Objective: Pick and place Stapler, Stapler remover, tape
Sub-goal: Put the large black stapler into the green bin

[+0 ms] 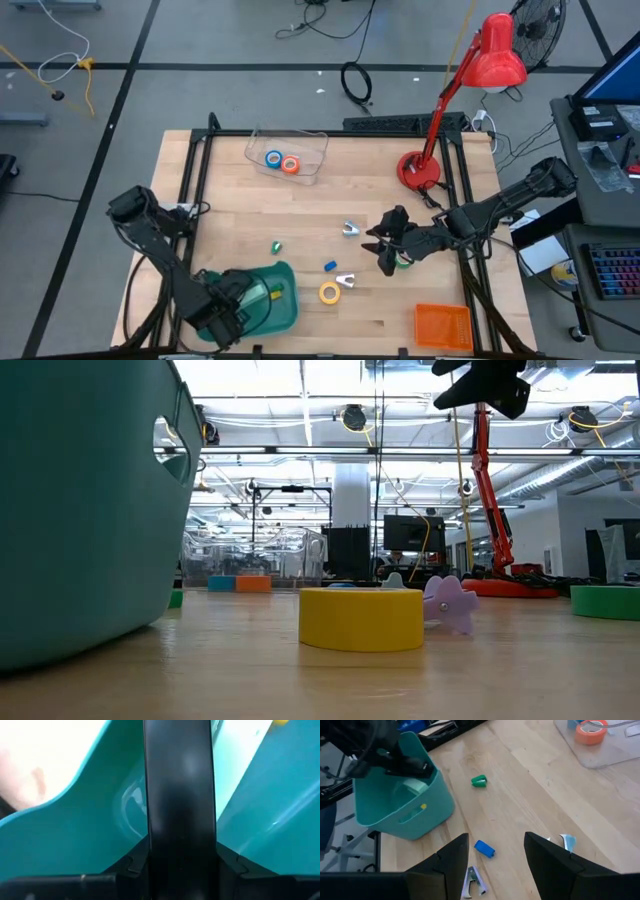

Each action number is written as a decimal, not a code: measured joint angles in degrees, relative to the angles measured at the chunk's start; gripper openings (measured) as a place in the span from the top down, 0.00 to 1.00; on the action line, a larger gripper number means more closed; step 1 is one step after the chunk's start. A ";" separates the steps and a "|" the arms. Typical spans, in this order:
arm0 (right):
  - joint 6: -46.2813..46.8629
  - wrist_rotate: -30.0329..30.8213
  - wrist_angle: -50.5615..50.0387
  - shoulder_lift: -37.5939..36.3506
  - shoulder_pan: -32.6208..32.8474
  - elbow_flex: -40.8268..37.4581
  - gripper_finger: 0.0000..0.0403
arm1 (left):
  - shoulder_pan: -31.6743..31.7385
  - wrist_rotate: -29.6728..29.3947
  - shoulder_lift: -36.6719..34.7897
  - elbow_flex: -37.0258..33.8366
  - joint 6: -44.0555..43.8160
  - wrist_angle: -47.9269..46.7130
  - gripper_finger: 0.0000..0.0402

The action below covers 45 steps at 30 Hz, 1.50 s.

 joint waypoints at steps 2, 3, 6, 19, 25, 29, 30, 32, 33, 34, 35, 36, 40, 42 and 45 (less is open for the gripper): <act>0.03 -0.05 0.15 0.00 0.02 0.00 0.54 | 0.38 0.07 0.00 -0.84 1.48 0.11 0.68; 0.04 -0.10 0.14 0.00 0.02 0.00 0.54 | 0.62 0.05 0.00 -1.16 2.33 0.41 0.68; 0.40 0.03 0.17 0.00 0.62 0.00 0.54 | 1.22 -0.02 -0.08 -2.00 4.82 1.86 0.68; 1.07 0.26 0.17 0.00 1.16 0.00 0.54 | 3.71 -1.11 0.02 -3.31 14.73 6.64 0.68; 0.96 0.50 0.19 0.00 1.16 0.00 0.54 | 4.19 -0.98 0.02 -3.33 14.61 4.48 0.68; 0.74 0.50 0.19 0.00 1.16 0.00 0.54 | 4.28 0.01 -0.02 -4.01 14.08 4.36 0.68; 0.69 0.50 0.19 0.00 1.16 0.00 0.54 | 4.30 0.39 -0.02 -4.28 13.67 4.75 0.68; 0.68 0.50 0.19 0.00 1.16 0.00 0.54 | 4.30 1.19 -0.04 -5.06 13.52 6.32 0.68; 0.66 0.50 0.19 0.00 1.16 0.00 0.54 | 4.30 1.76 -0.04 -5.58 13.19 7.35 0.68; 0.66 0.50 0.19 0.00 1.16 0.00 0.54 | 4.30 2.09 -0.02 -6.08 12.51 7.88 0.68; 0.66 0.50 0.19 0.00 1.16 0.00 0.54 | 4.30 2.42 -0.02 -6.46 11.68 8.21 0.66; 0.66 0.50 0.19 0.00 1.16 0.00 0.54 | 4.30 2.58 -0.02 -6.69 11.02 8.41 0.62; 0.63 0.40 0.17 0.00 1.16 0.00 0.54 | 4.34 2.06 -0.07 -6.94 8.95 8.09 0.47; 0.49 0.31 0.14 0.00 1.16 0.00 0.54 | 4.34 1.37 -0.33 -6.94 7.99 7.79 0.44; 0.44 0.12 0.03 0.00 1.16 0.00 0.54 | 4.56 0.60 -1.07 -6.94 7.25 7.46 0.44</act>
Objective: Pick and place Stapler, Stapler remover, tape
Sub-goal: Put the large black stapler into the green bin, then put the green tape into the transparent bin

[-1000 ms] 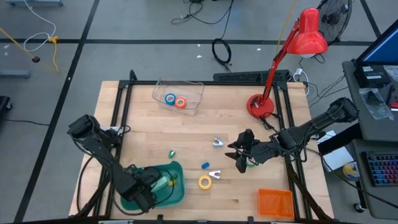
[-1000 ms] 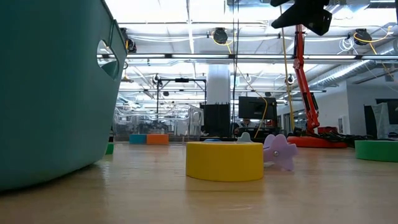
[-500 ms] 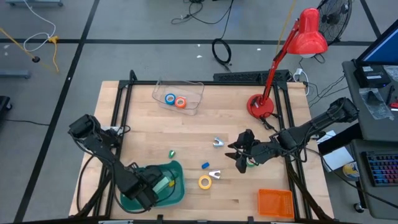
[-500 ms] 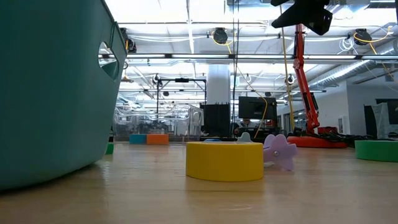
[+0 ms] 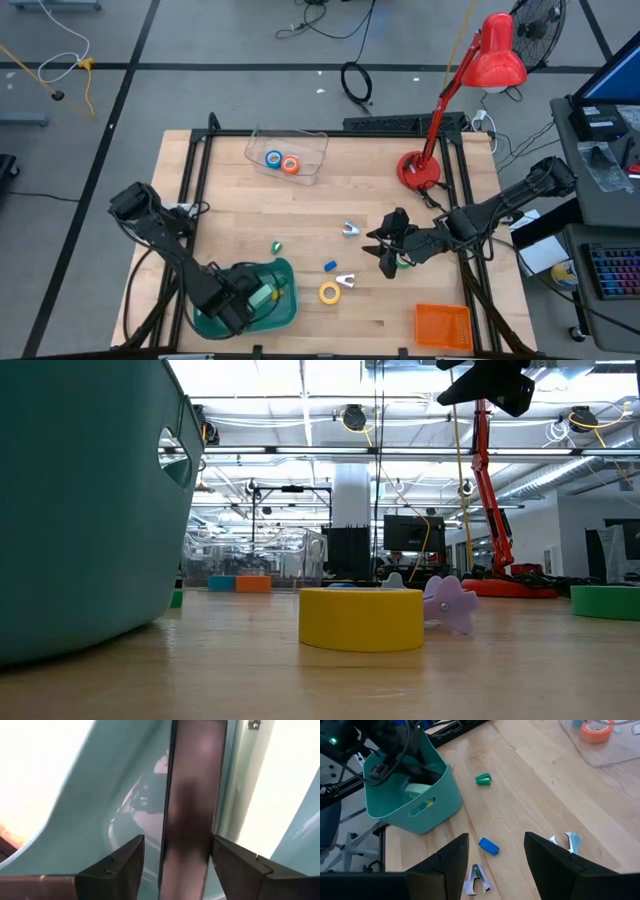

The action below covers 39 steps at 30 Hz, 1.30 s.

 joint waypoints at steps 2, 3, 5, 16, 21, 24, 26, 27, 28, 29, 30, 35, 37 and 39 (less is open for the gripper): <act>0.00 -0.07 -0.28 0.01 0.00 0.00 0.54 | 0.13 -0.87 -1.02 0.02 -0.85 -0.06 0.47; 0.00 -0.12 -0.31 0.00 0.00 0.00 0.54 | 0.23 -1.73 -1.81 0.02 -1.27 -0.08 0.48; 0.04 -0.20 -0.33 0.00 -0.02 0.00 0.54 | 0.43 -4.03 -3.81 0.09 -2.55 -0.37 0.52; 2.86 -5.29 -3.91 -1.86 0.02 0.02 0.54 | 2.80 -23.88 -18.85 0.09 -5.15 2.35 0.63; 7.12 -12.38 -19.25 -2.60 0.84 0.02 0.54 | 4.70 -35.42 -24.38 0.13 0.04 7.69 0.63; 8.88 -14.24 -28.62 -2.56 1.92 -0.44 0.54 | 6.17 -39.09 -26.57 0.15 5.64 10.36 0.63; 9.66 -14.36 -29.79 -2.60 2.05 -2.05 0.54 | 7.35 -40.44 -27.60 0.15 8.96 12.09 0.63; 9.94 -14.48 -29.42 -2.60 2.05 -3.09 0.54 | 7.92 -41.12 -28.00 0.15 10.66 13.05 0.63; 10.23 -14.82 -28.61 -2.60 2.04 -4.20 0.54 | 8.44 -42.06 -28.33 0.15 12.48 14.55 0.63; 10.35 -15.20 -26.98 -2.63 1.94 -5.53 0.54 | 9.02 -43.03 -28.59 0.15 14.56 16.14 0.63; 10.38 -15.46 -24.45 -2.61 1.70 -7.11 0.54 | 9.53 -43.78 -28.75 0.15 16.52 17.38 0.63; 12.70 -19.66 -11.84 -2.49 -0.38 -16.32 0.54 | 11.53 -44.51 -28.81 0.15 28.40 24.27 0.63; 14.92 -21.29 -8.84 -2.49 -0.84 -19.58 0.54 | 11.97 -44.53 -28.81 0.15 31.28 25.95 0.63; 16.92 -21.52 -7.21 -2.49 -0.87 -22.24 0.54 | 12.40 -44.30 -28.81 0.15 32.63 26.75 0.63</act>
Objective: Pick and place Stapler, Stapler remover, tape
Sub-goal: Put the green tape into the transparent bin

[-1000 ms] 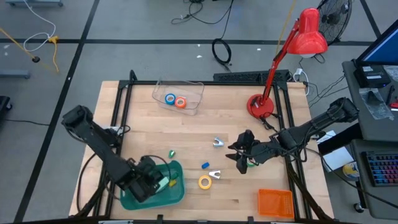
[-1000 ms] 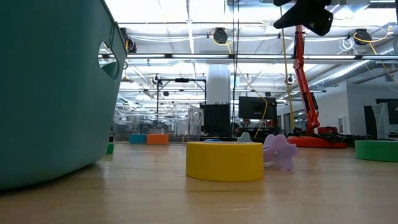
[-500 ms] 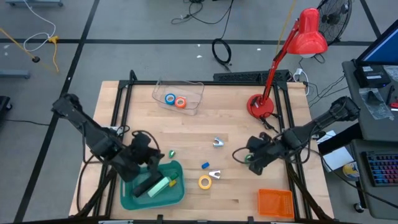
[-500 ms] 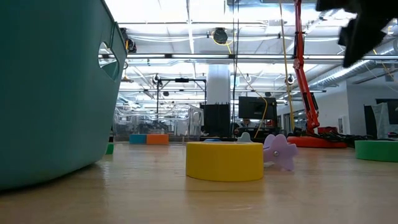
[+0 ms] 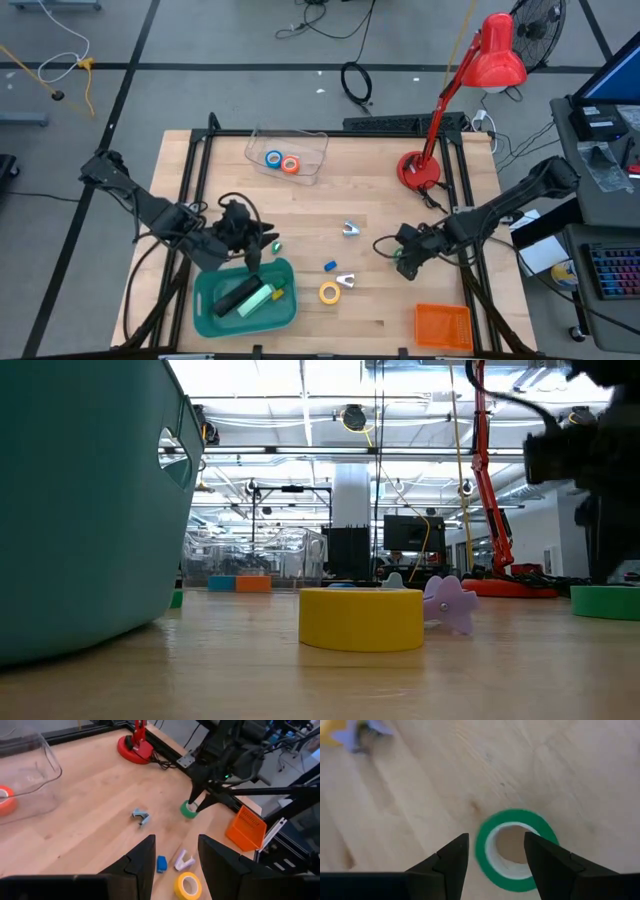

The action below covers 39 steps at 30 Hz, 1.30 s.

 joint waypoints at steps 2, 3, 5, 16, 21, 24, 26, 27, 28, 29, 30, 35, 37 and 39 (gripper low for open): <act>1.21 -0.14 2.60 0.00 -0.02 -2.00 0.54 | 0.15 0.21 0.00 0.00 1.09 0.39 0.63; 1.60 -0.25 3.58 -0.06 -0.02 -2.77 0.54 | 0.19 0.41 0.00 0.00 1.72 0.41 0.63; 2.59 -0.28 4.93 0.00 0.00 -4.29 0.54 | 0.12 1.19 0.00 0.00 2.43 0.23 0.63; 4.53 -0.82 8.61 2.81 1.03 -7.99 0.55 | -0.38 2.02 0.02 0.00 2.58 -0.03 0.63; 7.24 -1.11 7.22 4.27 1.16 -8.03 0.63 | -0.36 1.87 0.02 0.00 2.19 0.02 0.63; 9.23 -0.95 5.92 4.30 1.14 -8.07 0.74 | -0.36 1.85 0.02 0.00 2.22 0.03 0.63; 10.49 -1.11 6.08 4.24 1.14 -8.07 0.82 | -0.36 1.81 0.02 0.00 2.39 0.06 0.63; 10.53 -1.08 6.51 4.26 1.14 -8.09 0.86 | -0.35 1.72 0.02 0.00 2.45 0.06 0.63; 10.51 -1.04 6.77 4.26 1.14 -8.08 0.90 | -0.28 1.68 0.02 0.00 2.52 0.06 0.63; 10.54 -1.04 7.04 4.21 1.14 -7.77 0.91 | -0.16 1.68 0.02 0.00 2.58 0.06 0.63; 10.57 -0.97 7.16 4.17 1.12 -7.24 0.91 | -0.02 1.66 0.02 0.00 2.65 0.06 0.63; 9.80 1.31 6.77 4.57 -1.37 -2.37 0.91 | 0.98 1.34 0.04 0.00 2.60 0.06 0.63; 7.54 3.08 6.85 4.17 -3.34 0.99 0.91 | 1.57 0.92 0.04 0.00 1.74 -0.03 0.63; 4.54 3.46 7.60 4.30 -5.55 4.71 0.91 | 2.50 0.44 0.10 0.00 0.24 -0.59 0.63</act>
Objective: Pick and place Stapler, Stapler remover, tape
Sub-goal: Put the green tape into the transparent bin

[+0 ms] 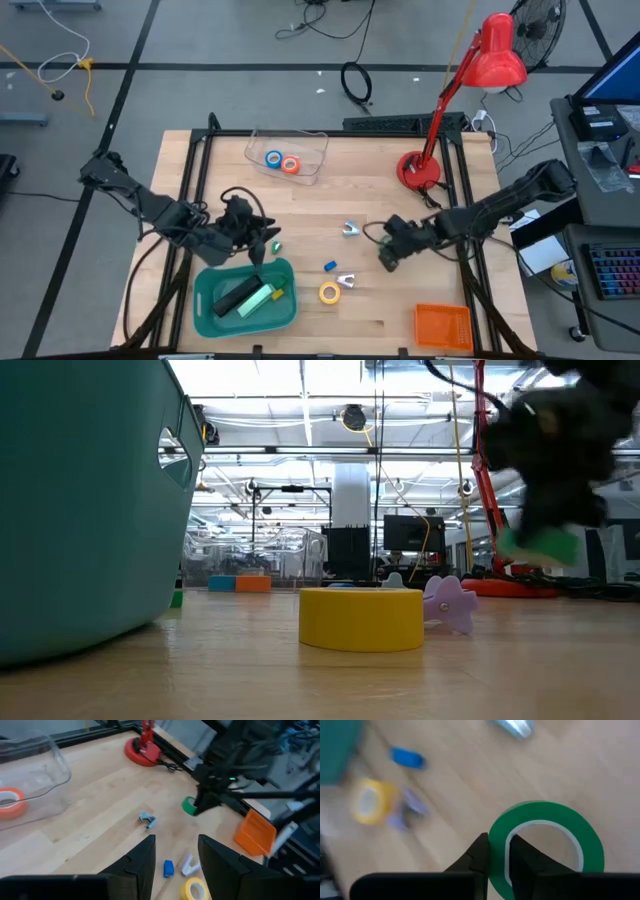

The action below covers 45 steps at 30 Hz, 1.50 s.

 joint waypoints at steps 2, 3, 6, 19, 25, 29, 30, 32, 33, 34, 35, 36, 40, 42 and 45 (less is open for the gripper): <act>-4.06 0.02 -0.46 0.03 -2.26 4.09 0.91 | 1.26 -0.06 0.15 0.00 -1.75 -0.14 0.63; -6.12 0.12 -0.12 0.03 -3.46 6.47 0.91 | 2.03 0.09 0.22 0.00 -3.09 -0.53 0.63; -12.27 0.13 2.60 -0.13 -6.21 13.39 0.91 | 5.24 2.57 0.23 0.00 -7.98 -0.98 0.63; -26.40 -6.38 43.82 -0.15 -7.48 25.29 0.91 | 16.65 26.01 0.46 -0.01 10.45 23.99 0.81; -27.63 -7.39 50.30 -0.15 -6.18 25.31 0.91 | 20.85 32.92 0.42 -0.02 9.64 37.36 0.78; -27.35 -4.68 50.13 0.01 -5.08 25.31 0.91 | 22.20 34.16 0.45 -0.02 11.50 39.76 0.65; -27.30 -4.17 50.45 0.32 -5.03 25.31 0.91 | 22.30 34.15 0.45 -0.02 12.31 39.80 0.61; -27.09 -3.02 50.26 0.65 -4.92 25.34 0.91 | 22.29 33.52 0.89 -0.02 14.46 40.18 0.54; -26.98 -2.73 49.97 0.75 -4.95 25.29 0.91 | 22.27 33.12 1.44 -0.02 15.83 41.36 0.51; -26.61 -2.70 50.30 1.14 -4.95 25.29 0.91 | 22.27 32.86 1.80 -0.02 16.72 42.29 0.49; -26.06 -2.54 51.56 1.80 -4.95 25.29 0.91 | 22.15 32.73 2.17 -0.02 17.43 42.73 0.47; -25.56 -2.58 52.95 2.51 -4.99 25.33 0.91 | 22.06 32.73 2.80 -0.02 18.30 44.30 0.45; -24.19 -3.02 57.03 5.23 -5.01 25.34 0.91 | 22.00 33.94 5.58 0.00 20.46 49.65 0.43; -24.13 -3.06 57.50 5.83 -5.27 25.29 0.91 | 21.99 34.36 6.62 -0.06 21.75 51.15 0.43; -24.16 -3.15 58.56 6.10 -5.27 25.40 0.91 | 21.92 34.92 6.74 -0.02 22.19 51.75 0.43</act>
